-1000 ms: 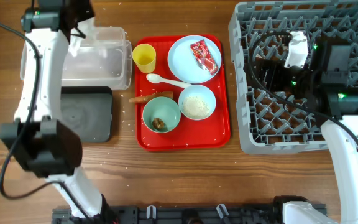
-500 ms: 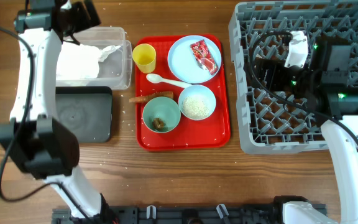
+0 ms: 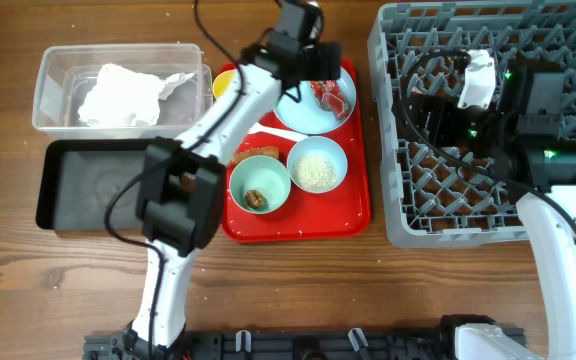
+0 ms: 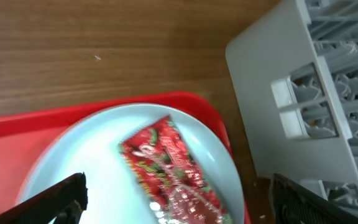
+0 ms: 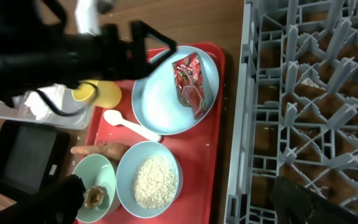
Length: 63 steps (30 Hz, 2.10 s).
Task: Sort waste into correct bins and load items into the dishwasher rack
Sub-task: 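Reach left gripper back to the plate and grasp red wrapper, then carry the red wrapper with left gripper into the clear bin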
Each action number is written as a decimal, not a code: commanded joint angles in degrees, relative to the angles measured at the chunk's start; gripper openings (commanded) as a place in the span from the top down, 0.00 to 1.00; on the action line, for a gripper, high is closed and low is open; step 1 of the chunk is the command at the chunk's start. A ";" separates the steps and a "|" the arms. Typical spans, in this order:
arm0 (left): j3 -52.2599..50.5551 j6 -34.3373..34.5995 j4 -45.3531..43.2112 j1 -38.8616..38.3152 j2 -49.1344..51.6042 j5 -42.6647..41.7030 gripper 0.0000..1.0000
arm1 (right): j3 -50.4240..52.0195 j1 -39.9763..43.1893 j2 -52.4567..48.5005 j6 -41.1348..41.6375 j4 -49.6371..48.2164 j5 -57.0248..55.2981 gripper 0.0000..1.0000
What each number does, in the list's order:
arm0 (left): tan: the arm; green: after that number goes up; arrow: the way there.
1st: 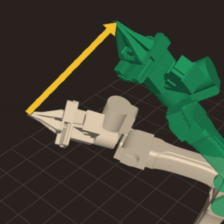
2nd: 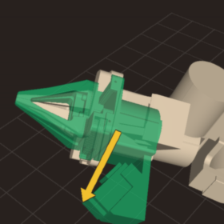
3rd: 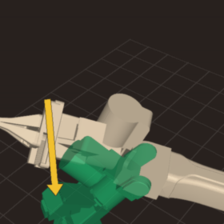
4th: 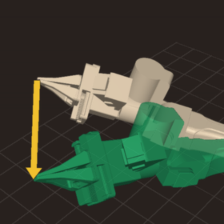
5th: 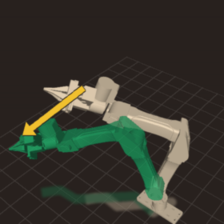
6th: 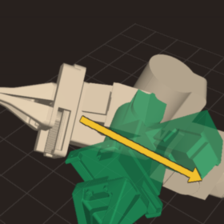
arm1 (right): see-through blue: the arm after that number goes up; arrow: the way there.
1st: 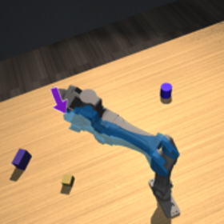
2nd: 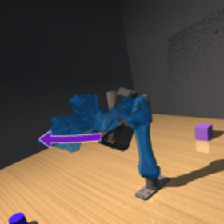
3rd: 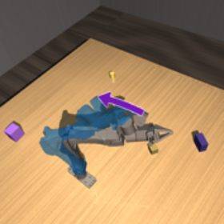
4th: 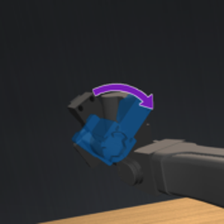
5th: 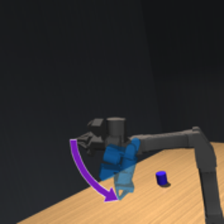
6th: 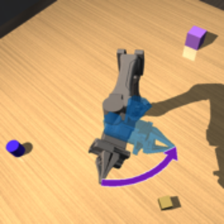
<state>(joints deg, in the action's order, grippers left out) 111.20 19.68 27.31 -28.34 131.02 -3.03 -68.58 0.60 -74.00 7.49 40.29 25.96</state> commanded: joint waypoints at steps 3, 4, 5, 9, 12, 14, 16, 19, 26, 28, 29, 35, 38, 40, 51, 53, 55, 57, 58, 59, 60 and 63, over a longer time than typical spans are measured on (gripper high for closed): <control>0.24 2.29 -3.72 -2.78 5.68 3.80 0.08 | -1.07 0.13 -0.04 -0.02 0.81 0.90 0.00; 0.24 2.27 -4.59 -2.91 7.21 3.80 0.09 | -1.07 0.13 -0.04 -0.04 1.07 0.90 0.00; 0.24 2.27 -4.59 -2.91 8.31 3.80 0.09 | -1.07 0.13 -0.04 -0.07 1.22 0.87 0.00; 0.24 3.61 -4.46 -2.91 11.30 4.44 0.14 | -1.07 0.13 -0.04 -0.04 2.01 0.81 0.00; 0.24 4.81 -4.46 -3.04 13.27 4.44 0.18 | -1.07 0.13 -0.04 -0.04 2.58 0.46 0.00; 0.24 4.79 -4.17 -3.04 13.86 4.44 0.46 | -1.07 0.13 -0.04 -0.04 2.73 0.46 0.00; 0.24 4.76 -3.45 -3.06 13.86 4.44 0.71 | -1.07 0.13 -0.04 -0.07 2.75 0.46 0.00; 0.24 4.76 -2.75 -3.06 13.64 4.44 0.92 | -1.07 0.13 -0.04 0.00 2.95 -0.11 0.00; 0.26 -5.05 1.03 -2.95 4.66 6.45 0.96 | -1.07 0.13 -0.04 -0.02 3.21 -1.09 0.00; 0.26 -8.87 2.62 -2.95 0.00 6.84 0.96 | -1.07 0.13 -0.04 -0.02 3.10 -1.09 0.00; 0.26 -9.25 4.46 -2.95 -2.67 6.73 0.96 | -1.07 0.13 -0.04 0.00 3.13 -1.07 0.00; 0.24 -9.44 11.78 -2.97 -4.70 1.81 0.67 | -1.07 0.13 -0.04 0.00 3.41 -1.07 0.00; 0.24 -9.92 12.66 -3.41 -3.98 -0.81 0.25 | -1.07 0.13 -0.04 0.02 3.39 -1.07 0.00; 0.24 -10.36 12.87 -3.82 -2.14 -0.79 0.20 | -1.07 0.13 -0.04 0.02 3.39 -1.05 0.00; 0.24 -19.50 10.19 -6.29 9.09 5.33 0.24 | -1.07 0.13 -0.04 0.00 5.64 -1.07 0.00; 0.24 -19.45 9.46 -6.32 9.46 5.51 0.43 | -1.07 0.13 -0.04 -0.02 5.75 -1.09 0.00; 0.24 -19.47 8.20 -6.32 9.46 5.51 0.77 | -1.07 0.13 -0.04 -0.02 5.73 -1.09 0.00; 0.24 -19.47 7.98 -6.34 9.46 5.51 0.87 | -1.07 0.13 -0.04 0.00 5.75 -1.09 0.00; 0.24 -19.47 8.00 -6.32 9.46 5.51 0.92 | -1.07 0.13 -0.04 -0.02 5.75 -1.09 0.00; 0.24 -19.47 8.00 -6.32 9.46 5.53 0.96 | -1.07 0.13 -0.04 -0.04 5.70 -1.09 0.00; 0.26 -19.34 8.04 -6.21 9.16 6.54 0.96 | -1.07 0.13 -0.04 -0.02 5.66 -1.09 0.00; 0.26 -17.94 8.33 -4.48 4.37 8.09 0.96 | -1.07 0.13 -0.04 -0.02 5.55 -1.09 0.00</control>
<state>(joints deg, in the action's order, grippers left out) 111.59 0.47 35.18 -34.44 138.54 2.94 -68.58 0.60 -74.00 7.46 46.06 25.45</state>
